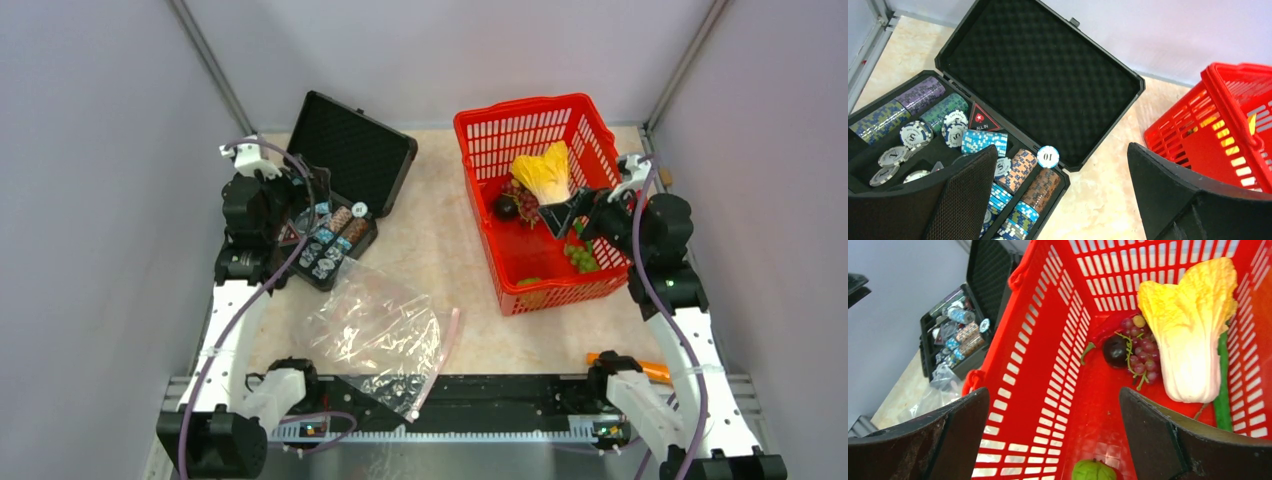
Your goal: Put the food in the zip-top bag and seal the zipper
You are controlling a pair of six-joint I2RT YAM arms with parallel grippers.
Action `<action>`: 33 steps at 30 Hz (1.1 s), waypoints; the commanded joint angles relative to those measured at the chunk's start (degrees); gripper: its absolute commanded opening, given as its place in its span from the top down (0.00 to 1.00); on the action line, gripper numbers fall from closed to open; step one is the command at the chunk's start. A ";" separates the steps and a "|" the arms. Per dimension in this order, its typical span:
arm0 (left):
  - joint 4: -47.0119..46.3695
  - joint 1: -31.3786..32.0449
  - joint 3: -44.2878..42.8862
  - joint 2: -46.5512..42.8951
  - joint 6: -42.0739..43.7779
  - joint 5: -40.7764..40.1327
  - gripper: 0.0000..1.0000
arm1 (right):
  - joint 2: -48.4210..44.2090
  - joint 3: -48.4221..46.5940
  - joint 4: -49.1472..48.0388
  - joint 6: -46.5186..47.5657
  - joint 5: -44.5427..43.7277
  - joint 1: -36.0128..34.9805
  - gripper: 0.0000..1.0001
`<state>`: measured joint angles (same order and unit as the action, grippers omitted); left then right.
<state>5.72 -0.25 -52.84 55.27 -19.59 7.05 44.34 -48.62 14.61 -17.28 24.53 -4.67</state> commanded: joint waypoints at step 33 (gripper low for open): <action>8.72 19.86 6.68 -4.69 6.50 -1.00 0.01 | 21.65 -6.63 25.80 5.13 -34.27 -48.73 0.01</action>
<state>13.06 18.85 -46.02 52.45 -13.41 10.83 62.70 -57.98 21.89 -9.17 13.17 -54.22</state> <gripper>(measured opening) 0.986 0.985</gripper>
